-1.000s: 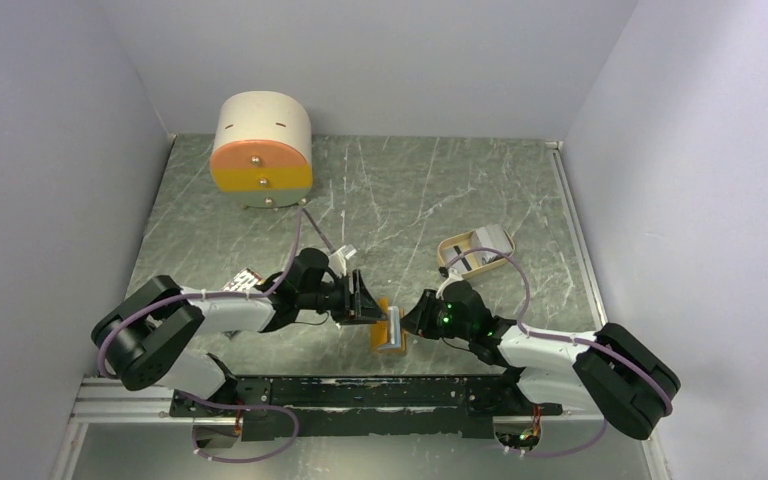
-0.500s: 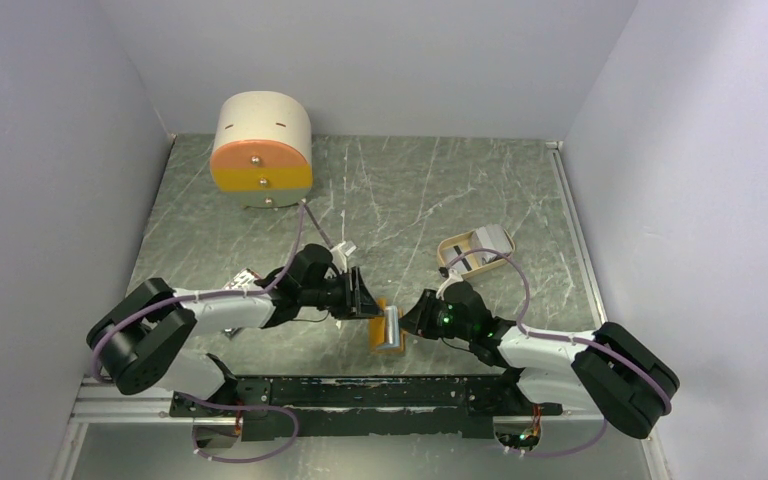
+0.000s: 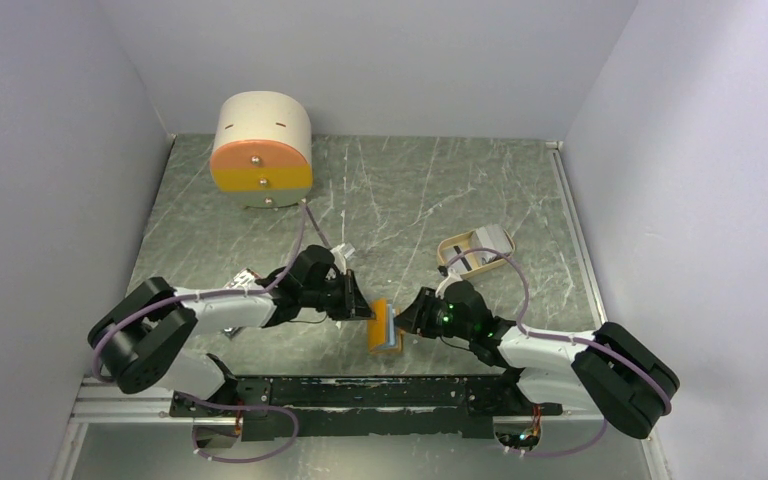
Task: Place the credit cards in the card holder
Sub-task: Close the card holder at the center of the board.
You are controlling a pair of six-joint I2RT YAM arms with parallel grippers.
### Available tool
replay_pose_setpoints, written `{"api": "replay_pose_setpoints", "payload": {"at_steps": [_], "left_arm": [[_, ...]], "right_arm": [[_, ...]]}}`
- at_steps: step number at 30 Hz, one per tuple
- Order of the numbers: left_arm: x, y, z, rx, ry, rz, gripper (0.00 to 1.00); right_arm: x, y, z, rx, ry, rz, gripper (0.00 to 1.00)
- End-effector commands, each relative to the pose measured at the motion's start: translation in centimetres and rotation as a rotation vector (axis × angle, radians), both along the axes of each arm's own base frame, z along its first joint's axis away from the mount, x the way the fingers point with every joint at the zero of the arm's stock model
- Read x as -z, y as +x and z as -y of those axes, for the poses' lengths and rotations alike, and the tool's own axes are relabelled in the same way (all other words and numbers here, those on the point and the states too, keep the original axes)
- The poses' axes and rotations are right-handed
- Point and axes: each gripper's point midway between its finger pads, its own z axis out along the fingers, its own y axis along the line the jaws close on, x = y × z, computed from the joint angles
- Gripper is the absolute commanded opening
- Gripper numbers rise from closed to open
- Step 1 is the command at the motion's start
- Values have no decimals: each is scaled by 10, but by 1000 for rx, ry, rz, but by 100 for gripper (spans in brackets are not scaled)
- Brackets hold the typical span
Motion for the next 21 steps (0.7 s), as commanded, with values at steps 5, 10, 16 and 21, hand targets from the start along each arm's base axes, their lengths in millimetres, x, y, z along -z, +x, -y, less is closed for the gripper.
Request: {"api": "replay_pose_setpoints", "payload": {"at_steps": [5, 10, 16, 21], "left_arm": [[14, 2, 9, 39, 37, -15, 14], [23, 2, 7, 34, 64, -24, 17], [32, 0, 9, 49, 83, -36, 21], [37, -2, 11, 59, 102, -46, 23]], "right_arm": [[-20, 0, -7, 4, 110, 17, 43], [-24, -2, -8, -1, 130, 19, 40], [-31, -1, -9, -6, 153, 31, 49], [-37, -3, -11, 3, 202, 11, 58]]}}
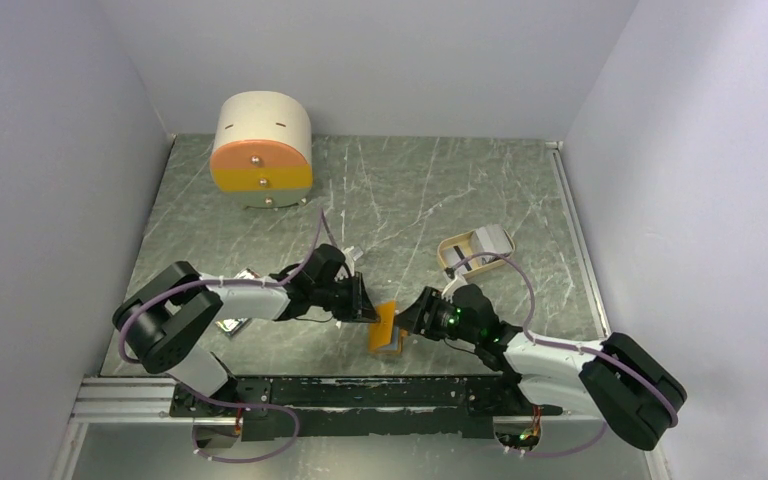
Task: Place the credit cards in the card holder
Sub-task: Close the card holder at the center of the board.
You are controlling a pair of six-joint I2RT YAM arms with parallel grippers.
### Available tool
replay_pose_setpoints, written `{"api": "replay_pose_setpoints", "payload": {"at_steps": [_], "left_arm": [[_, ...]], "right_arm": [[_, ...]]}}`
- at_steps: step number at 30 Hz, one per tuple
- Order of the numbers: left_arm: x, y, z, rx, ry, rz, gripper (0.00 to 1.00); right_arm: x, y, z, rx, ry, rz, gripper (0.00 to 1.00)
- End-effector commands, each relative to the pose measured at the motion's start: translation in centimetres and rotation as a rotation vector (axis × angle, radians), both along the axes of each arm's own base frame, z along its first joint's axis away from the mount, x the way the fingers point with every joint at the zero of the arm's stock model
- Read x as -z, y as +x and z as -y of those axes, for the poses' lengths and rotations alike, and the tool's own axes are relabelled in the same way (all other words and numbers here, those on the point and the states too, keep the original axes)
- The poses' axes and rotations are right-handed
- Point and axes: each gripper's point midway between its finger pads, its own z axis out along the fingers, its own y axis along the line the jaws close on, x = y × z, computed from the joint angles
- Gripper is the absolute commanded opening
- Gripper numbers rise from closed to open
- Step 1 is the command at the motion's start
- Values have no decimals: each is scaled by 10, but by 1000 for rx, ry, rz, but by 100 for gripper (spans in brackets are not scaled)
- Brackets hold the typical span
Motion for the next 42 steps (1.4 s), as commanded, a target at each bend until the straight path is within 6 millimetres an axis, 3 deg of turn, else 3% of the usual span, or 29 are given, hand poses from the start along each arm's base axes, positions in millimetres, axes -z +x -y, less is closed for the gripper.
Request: {"api": "replay_pose_setpoints", "payload": {"at_steps": [1, 13, 18, 26, 32, 36, 39, 42], "left_arm": [[8, -4, 4, 31, 34, 7, 23], [12, -4, 3, 22, 54, 5, 22], [14, -5, 4, 24, 51, -3, 22], [14, -6, 7, 33, 53, -2, 22], [9, -5, 6, 12, 52, -1, 21], [-16, -1, 3, -8, 7, 35, 36], [-59, 7, -4, -32, -86, 94, 40], [-97, 15, -26, -75, -210, 134, 48]], "right_arm": [[-24, 2, -11, -16, 100, 22, 58], [-35, 1, -4, 72, 210, -16, 49], [-45, 3, -6, 75, 238, -3, 54], [-35, 1, -4, 82, 217, -27, 58], [-23, 4, -6, 60, 145, -23, 48], [-30, 9, -11, 33, 130, 19, 29], [-47, 15, -16, 8, 145, 82, 18], [-66, 20, -23, -27, 182, 132, 10]]}}
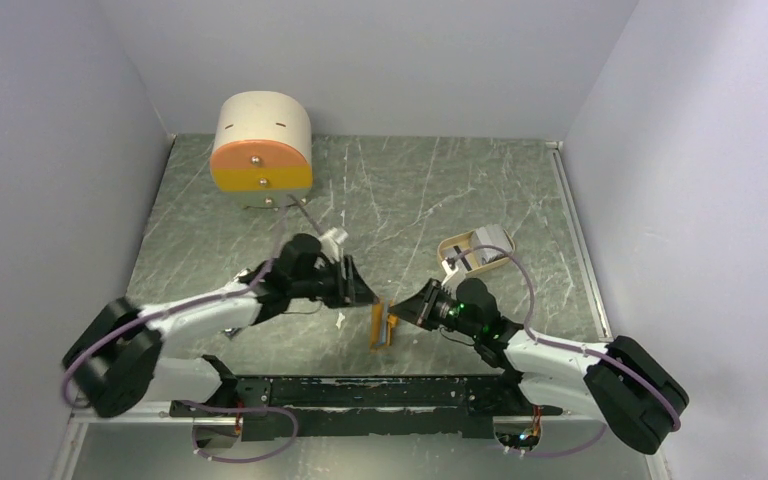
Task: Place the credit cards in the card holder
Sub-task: Close the card holder at the center of the board.
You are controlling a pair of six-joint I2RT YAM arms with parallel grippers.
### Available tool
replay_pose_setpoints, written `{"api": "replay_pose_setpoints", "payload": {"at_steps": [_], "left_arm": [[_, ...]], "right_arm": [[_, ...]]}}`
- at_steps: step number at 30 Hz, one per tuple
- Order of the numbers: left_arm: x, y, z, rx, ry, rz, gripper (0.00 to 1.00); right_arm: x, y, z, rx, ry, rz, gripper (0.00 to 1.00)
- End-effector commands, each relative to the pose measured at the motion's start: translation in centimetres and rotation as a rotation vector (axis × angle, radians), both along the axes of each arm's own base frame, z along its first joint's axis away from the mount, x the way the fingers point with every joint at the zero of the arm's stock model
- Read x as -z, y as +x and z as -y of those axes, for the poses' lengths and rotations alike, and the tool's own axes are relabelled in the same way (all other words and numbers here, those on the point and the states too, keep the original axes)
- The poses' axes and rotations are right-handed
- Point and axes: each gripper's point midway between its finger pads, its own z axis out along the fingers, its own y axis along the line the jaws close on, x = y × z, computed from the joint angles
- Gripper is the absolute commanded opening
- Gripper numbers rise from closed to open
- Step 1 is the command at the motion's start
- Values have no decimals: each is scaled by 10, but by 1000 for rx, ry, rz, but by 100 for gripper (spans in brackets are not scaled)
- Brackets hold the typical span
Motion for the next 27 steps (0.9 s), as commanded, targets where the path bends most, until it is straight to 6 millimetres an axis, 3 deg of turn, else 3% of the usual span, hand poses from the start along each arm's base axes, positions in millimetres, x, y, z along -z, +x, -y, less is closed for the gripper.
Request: {"api": "replay_pose_setpoints", "payload": {"at_steps": [1, 4, 8, 11, 14, 18, 23, 27], "left_arm": [[-57, 13, -31, -57, -170, 73, 52], [-82, 17, -50, -51, -203, 138, 63], [-90, 15, -64, -50, -144, 208, 62], [-77, 17, -74, -104, -110, 180, 60], [-54, 15, -76, -121, -88, 106, 58], [-23, 14, -80, -139, -23, 35, 53], [-7, 14, -80, -132, 3, 8, 53], [-7, 10, -68, -93, -69, -17, 54]], "right_arm": [[-41, 13, -12, -47, 76, 136, 9], [-59, 14, -15, -61, 138, 175, 9], [-73, 19, -19, -71, 152, 206, 7], [-57, 23, -18, -64, 76, 173, 9], [-25, 23, -12, -72, -37, 111, 33], [-7, 23, -7, -87, -134, 73, 37], [0, 25, 9, -42, -279, 37, 50], [-12, 21, 15, -19, -324, 70, 52]]}}
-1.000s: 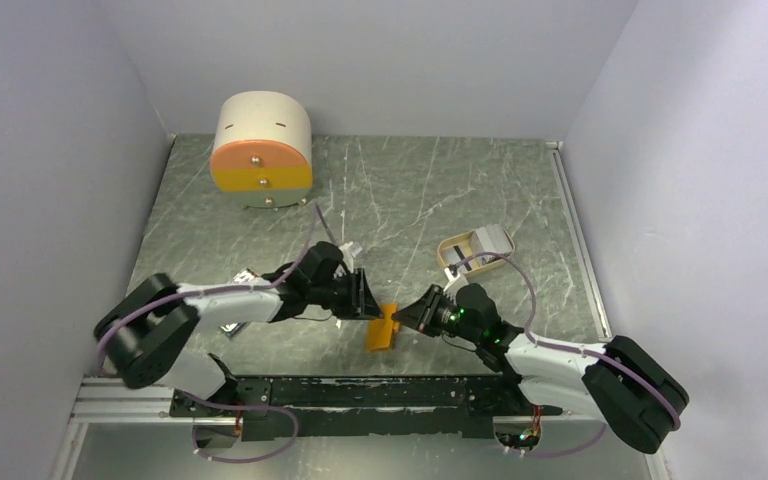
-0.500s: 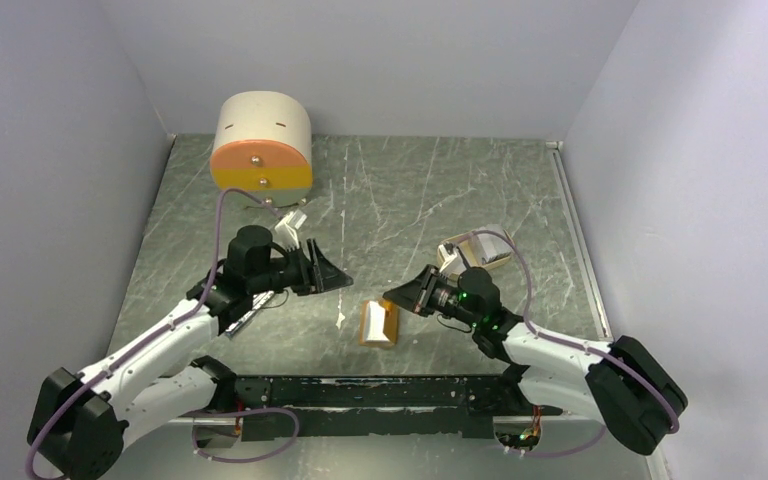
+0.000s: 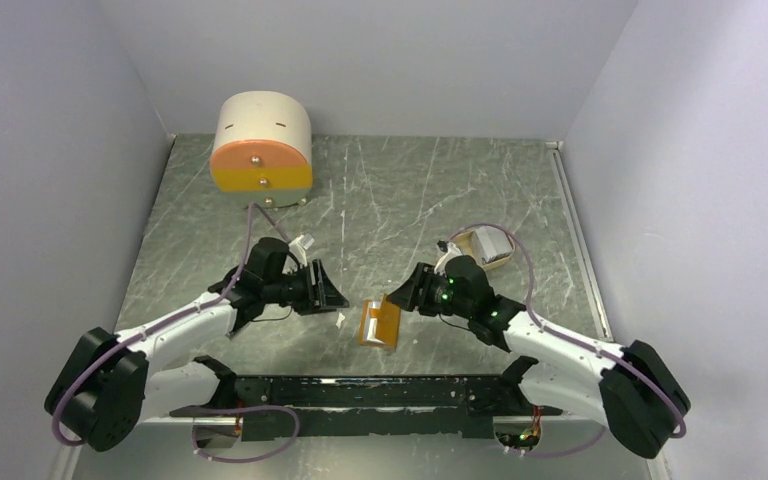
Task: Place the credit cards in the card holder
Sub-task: Close the card holder at the center of the board.
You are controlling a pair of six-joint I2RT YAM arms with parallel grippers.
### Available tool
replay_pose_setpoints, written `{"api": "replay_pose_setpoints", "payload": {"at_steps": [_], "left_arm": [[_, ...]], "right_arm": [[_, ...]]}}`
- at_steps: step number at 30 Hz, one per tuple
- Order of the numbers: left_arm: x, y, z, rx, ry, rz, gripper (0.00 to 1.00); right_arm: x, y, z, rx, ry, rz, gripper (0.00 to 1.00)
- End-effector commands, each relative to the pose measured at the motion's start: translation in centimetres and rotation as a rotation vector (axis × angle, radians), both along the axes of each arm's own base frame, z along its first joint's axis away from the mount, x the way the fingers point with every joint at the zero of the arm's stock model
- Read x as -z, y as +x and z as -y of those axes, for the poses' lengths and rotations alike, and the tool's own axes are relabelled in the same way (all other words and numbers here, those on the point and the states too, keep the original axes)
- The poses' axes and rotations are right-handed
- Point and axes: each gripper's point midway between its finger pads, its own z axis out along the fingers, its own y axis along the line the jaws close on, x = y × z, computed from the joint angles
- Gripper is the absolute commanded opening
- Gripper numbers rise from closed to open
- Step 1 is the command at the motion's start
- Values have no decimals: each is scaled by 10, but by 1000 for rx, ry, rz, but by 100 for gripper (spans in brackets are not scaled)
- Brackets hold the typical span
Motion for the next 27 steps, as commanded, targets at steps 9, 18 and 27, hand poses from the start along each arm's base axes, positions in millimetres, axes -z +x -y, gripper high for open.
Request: {"api": "replay_pose_setpoints", "payload": {"at_steps": [9, 18, 27], "left_arm": [[12, 13, -8, -73, 15, -39, 56], [11, 24, -39, -206, 36, 10, 58], [5, 24, -50, -223, 26, 20, 58]], "right_arm": [[1, -22, 8, 88, -417, 58, 74], [8, -38, -27, 103, -569, 68, 100], [24, -35, -45, 117, -702, 78, 100]]}}
